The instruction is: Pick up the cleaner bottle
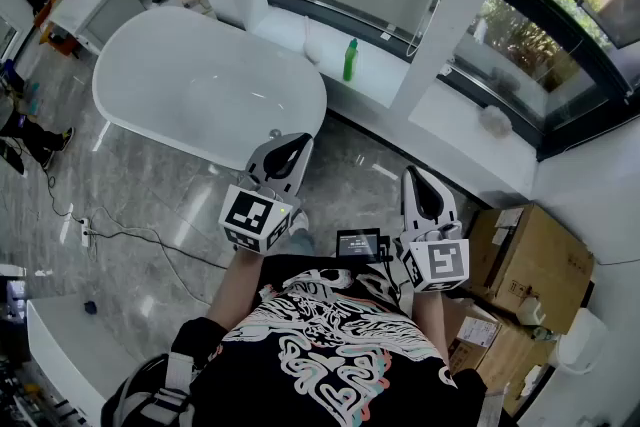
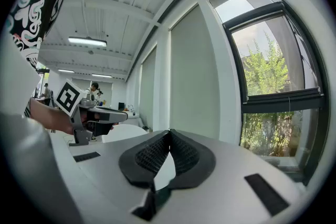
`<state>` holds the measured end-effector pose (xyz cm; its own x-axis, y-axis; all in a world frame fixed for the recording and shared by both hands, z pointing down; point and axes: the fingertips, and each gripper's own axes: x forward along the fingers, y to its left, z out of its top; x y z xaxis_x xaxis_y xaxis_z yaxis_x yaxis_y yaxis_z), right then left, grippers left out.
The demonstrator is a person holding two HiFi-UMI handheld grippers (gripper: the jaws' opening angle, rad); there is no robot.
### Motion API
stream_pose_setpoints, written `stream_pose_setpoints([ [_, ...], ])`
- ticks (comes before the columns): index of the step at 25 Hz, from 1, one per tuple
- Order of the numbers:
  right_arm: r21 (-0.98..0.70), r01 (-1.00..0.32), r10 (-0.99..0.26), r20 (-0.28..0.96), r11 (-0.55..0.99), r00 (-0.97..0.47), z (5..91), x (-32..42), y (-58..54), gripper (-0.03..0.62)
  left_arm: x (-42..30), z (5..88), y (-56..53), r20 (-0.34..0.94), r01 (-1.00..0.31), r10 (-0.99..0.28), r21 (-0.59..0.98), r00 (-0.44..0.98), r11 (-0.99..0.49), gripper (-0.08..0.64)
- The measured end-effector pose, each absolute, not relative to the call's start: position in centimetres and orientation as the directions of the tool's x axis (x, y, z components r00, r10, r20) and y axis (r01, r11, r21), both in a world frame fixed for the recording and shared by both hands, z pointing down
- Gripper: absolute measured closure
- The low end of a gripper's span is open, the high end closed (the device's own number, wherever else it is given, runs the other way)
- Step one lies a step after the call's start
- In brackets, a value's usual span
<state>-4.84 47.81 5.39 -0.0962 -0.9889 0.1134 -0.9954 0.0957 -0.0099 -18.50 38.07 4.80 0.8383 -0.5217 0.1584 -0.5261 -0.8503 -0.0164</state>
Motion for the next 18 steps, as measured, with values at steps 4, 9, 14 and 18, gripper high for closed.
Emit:
stream_pose_setpoints([
  [4,-0.018,-0.996,-0.987,0.129,0.089,-0.091,5.4,-4.8,48.6,0.566,-18.6,4.7,38.6,0.167,-0.523,-0.516,0.002,0.840,-0.852,0.543],
  [9,-0.025,-0.996,-0.988,0.128,0.088,-0.091,5.6,-4.9,48.4,0.566,-18.8,4.7,38.5,0.171,-0.524,-0.517,-0.008,0.839,-0.852,0.543],
  [14,-0.061,-0.996,-0.989,0.129,0.068,-0.076,6.1,-4.5,48.8,0.566,-19.0,4.9,38.3,0.181,-0.542,-0.538,-0.027,0.823,-0.840,0.543],
  [18,-0.127,-0.991,-0.990,0.125,0.042,-0.058,6.6,-3.7,49.3,0.565,-19.3,5.8,38.4,0.211,-0.558,-0.550,-0.028,0.808,-0.829,0.543],
])
